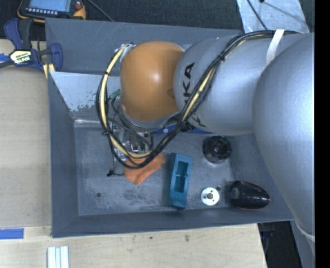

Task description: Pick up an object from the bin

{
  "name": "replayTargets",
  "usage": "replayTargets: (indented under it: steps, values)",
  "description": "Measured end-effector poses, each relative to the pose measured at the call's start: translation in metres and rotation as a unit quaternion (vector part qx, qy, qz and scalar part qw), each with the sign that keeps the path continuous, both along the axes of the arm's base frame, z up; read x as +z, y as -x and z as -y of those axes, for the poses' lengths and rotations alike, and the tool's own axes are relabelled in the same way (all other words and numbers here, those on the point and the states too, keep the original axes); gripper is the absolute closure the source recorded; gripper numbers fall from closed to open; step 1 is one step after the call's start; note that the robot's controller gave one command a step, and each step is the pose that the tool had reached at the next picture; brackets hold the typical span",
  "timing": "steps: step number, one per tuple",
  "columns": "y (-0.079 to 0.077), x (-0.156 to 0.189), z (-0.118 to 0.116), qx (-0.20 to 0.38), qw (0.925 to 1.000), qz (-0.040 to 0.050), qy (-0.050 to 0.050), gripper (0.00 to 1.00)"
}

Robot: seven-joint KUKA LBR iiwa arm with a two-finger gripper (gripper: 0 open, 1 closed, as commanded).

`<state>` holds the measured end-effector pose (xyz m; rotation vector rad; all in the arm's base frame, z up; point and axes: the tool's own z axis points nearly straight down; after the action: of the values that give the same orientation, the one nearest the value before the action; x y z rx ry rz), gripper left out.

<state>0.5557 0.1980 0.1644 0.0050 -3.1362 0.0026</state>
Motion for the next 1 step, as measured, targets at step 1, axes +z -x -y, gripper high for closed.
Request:
replayTargets:
  steps: [1]
  values:
    - [-0.0017, 0.0050, 0.0006, -0.001, 1.0000, 0.0037, -0.001, 0.00]
